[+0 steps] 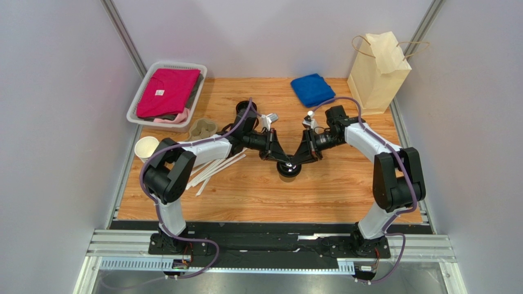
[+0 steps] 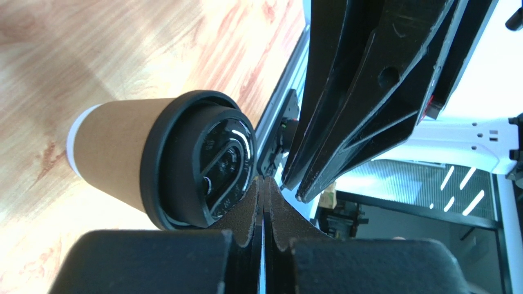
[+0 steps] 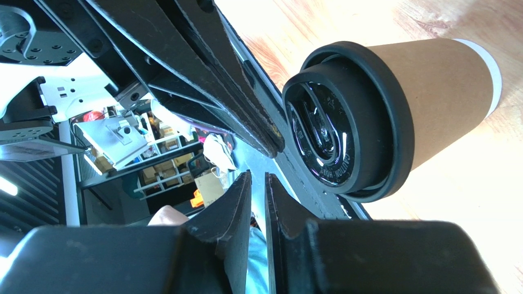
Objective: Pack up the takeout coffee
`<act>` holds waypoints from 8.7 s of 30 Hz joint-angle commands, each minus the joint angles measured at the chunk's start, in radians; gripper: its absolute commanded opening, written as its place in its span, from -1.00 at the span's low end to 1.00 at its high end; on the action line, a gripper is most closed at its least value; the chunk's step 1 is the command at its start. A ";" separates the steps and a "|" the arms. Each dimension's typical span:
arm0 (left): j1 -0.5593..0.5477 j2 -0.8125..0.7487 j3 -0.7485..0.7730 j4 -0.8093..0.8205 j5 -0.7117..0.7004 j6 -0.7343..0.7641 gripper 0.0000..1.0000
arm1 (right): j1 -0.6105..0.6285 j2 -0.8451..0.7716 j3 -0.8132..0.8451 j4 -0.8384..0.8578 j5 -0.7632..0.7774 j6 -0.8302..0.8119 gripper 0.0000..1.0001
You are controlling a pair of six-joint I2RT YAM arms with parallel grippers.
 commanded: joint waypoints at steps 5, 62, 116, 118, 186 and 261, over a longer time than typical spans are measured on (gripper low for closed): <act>-0.011 0.023 0.041 -0.025 -0.059 0.020 -1.00 | 0.003 0.073 -0.040 0.039 0.016 -0.028 -0.66; -0.022 0.112 0.064 -0.183 -0.129 0.059 -1.00 | 0.193 -0.243 -0.080 0.048 0.679 -0.239 -0.51; -0.015 0.135 0.100 -0.240 -0.137 0.119 -1.00 | 0.139 -0.075 -0.058 0.118 0.601 -0.160 -0.54; -0.015 0.136 0.099 -0.241 -0.135 0.122 -1.00 | 0.138 -0.068 -0.072 0.118 0.607 -0.165 -0.55; 0.726 -0.562 0.005 -0.606 -0.149 0.479 0.55 | 0.379 0.324 0.302 0.543 0.736 -0.150 0.57; 0.406 -0.017 0.341 -0.941 -0.879 1.381 -0.45 | -0.060 -0.389 0.068 0.039 0.612 -0.239 0.75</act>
